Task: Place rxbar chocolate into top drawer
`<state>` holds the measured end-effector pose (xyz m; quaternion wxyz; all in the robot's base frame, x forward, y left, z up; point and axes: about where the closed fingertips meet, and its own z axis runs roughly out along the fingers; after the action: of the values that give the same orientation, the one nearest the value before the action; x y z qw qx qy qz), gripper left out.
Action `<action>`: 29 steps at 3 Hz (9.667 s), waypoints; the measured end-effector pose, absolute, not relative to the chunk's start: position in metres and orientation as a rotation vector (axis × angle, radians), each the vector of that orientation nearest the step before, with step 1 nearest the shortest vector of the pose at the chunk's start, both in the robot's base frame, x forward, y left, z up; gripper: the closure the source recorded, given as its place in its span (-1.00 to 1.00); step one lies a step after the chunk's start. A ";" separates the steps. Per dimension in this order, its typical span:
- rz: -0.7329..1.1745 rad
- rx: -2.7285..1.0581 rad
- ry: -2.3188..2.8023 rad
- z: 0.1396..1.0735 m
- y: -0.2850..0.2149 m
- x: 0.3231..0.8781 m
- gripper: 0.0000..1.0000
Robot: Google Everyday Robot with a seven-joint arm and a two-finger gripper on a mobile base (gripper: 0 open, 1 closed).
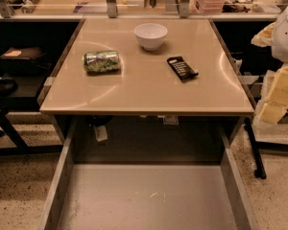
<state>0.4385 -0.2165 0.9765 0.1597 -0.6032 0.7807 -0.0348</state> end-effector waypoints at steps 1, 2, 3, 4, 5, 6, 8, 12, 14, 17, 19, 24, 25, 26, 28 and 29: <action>-0.100 -1.722 2.229 0.977 -0.216 0.439 -1.00; -0.027 -1.662 2.186 0.970 -0.216 0.466 -1.00; 0.050 -1.598 2.088 0.957 -0.216 0.493 -1.00; 0.090 -1.539 1.985 0.947 -0.215 0.515 -1.00; 0.073 -1.451 1.959 0.932 -0.206 0.539 -1.00; 0.073 -1.451 1.959 0.932 -0.206 0.539 -1.00; 0.172 -1.308 2.042 0.875 -0.195 0.572 -1.00; 0.295 -0.960 2.102 0.835 -0.155 0.678 -1.00; 0.299 -0.885 2.161 0.815 -0.143 0.698 -1.00; 0.296 -0.848 2.192 0.805 -0.147 0.702 -0.14; 0.296 -0.848 2.192 0.805 -0.147 0.702 0.79; 0.320 -0.836 2.109 0.840 -0.135 0.629 1.00; 0.298 -0.900 2.018 0.867 -0.119 0.548 1.00; 0.217 -0.986 1.995 0.860 -0.127 0.488 1.00; 0.088 -1.142 2.127 0.746 -0.152 0.455 1.00; 0.124 -1.210 2.196 0.691 -0.139 0.461 1.00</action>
Offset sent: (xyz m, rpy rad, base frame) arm 0.0749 -0.0019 -0.0196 0.2400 -0.0579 -0.0130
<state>0.4610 -0.1394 0.6911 0.3106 -0.4581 0.8315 0.0470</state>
